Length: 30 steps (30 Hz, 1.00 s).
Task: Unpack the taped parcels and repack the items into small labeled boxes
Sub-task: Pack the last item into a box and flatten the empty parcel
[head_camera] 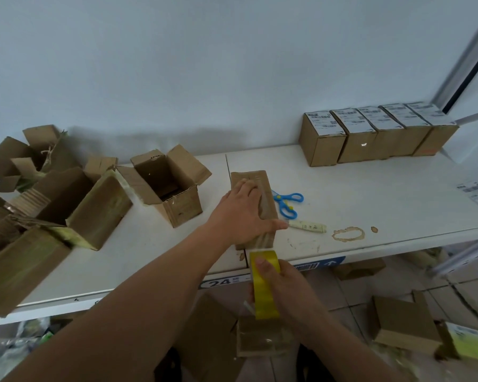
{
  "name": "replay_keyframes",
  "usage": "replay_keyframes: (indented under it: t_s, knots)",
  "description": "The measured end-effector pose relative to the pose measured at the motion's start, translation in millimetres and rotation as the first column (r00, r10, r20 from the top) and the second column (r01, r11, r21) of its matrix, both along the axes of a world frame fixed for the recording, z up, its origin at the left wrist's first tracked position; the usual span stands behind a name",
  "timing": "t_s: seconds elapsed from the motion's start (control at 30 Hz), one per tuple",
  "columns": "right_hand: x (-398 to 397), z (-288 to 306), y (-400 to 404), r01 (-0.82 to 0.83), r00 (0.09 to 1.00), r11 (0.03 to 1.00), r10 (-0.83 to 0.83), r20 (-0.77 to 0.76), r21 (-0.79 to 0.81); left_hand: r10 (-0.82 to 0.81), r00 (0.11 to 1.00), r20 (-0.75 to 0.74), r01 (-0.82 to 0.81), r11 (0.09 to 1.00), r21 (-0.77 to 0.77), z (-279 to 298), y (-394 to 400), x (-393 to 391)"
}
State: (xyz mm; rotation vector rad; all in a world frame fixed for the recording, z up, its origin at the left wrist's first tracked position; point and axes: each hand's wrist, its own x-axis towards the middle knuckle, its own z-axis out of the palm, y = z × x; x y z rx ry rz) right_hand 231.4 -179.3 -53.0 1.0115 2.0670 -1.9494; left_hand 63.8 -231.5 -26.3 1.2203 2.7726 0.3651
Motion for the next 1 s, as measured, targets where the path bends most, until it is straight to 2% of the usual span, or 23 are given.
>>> replay_keyframes:
  t_s: [0.13, 0.33, 0.43, 0.5, 0.57, 0.63, 0.7, 0.77, 0.8, 0.83, 0.9, 0.93, 1.0]
  knots:
    - [-2.4, 1.4, 1.2, -0.016, 1.000, 1.000, 0.016, 0.005, -0.002, -0.087, 0.993, 0.075, 0.096, 0.987, -0.126, 3.7, -8.9, -9.0]
    - [-8.1, 1.2, 2.2, 0.004, 1.000, 0.999, -0.003, 0.029, -0.039, -0.094, 0.995, -0.033, 0.087, 0.982, -0.167, -2.3, -8.8, -9.7]
    - [-10.9, 3.1, 0.1, -0.008, 0.997, 1.000, 0.010, 0.074, -0.020, -0.067, 0.994, -0.088, 0.055, 0.989, -0.141, -2.4, -12.8, -5.2]
    - [-10.9, -0.1, 2.6, 0.005, 0.997, 0.998, 0.000, 0.071, -0.068, -0.037, 0.999, -0.025, 0.035, 0.997, -0.062, -0.5, -16.0, 0.3]
    - [-8.6, 1.5, 4.6, -0.005, 0.998, 0.996, 0.010, 0.056, -0.090, 0.065, 0.996, 0.068, -0.073, 0.990, 0.119, 3.8, -18.2, 10.3]
    - [-8.3, 1.8, 8.3, 0.007, 0.999, 0.995, -0.002, 0.046, -0.098, 0.279, 0.956, 0.095, -0.295, 0.892, 0.344, 9.0, -19.7, 23.0]
    - [-8.2, 4.2, 8.6, 0.023, 0.998, 0.995, -0.018, 0.053, -0.099, 0.451, 0.877, 0.163, -0.475, 0.768, 0.430, 17.1, -23.1, 39.0]
    - [-9.6, 6.5, 8.6, 0.051, 0.998, 0.992, -0.048, 0.036, -0.111, 0.502, 0.792, 0.347, -0.603, 0.731, 0.320, 13.6, -28.4, 52.7]
    - [-10.1, 9.3, 8.1, 0.059, 0.998, 0.992, -0.056, 0.036, -0.107, 0.507, 0.715, 0.481, -0.660, 0.717, 0.227, 9.0, -30.7, 59.0]
    - [-9.9, 10.0, 8.3, 0.049, 0.998, 0.995, -0.046, 0.034, -0.087, 0.490, 0.605, 0.627, -0.707, 0.693, 0.140, 3.6, -33.0, 64.9]
    - [-8.3, 14.6, 8.0, 0.022, 0.999, 0.999, -0.021, 0.030, -0.026, 0.371, 0.322, 0.871, -0.764, 0.646, 0.007, -1.6, -36.7, 77.2]
    - [-7.5, 16.2, 8.2, 0.002, 0.999, 1.000, -0.002, 0.034, -0.008, 0.294, 0.226, 0.929, -0.770, 0.638, -0.015, -2.9, -37.0, 81.6]
    - [-6.8, 16.2, 10.3, -0.029, 0.999, 1.000, 0.029, 0.032, 0.006, 0.171, 0.142, 0.975, -0.790, 0.613, 0.007, -2.8, -36.4, 85.5]
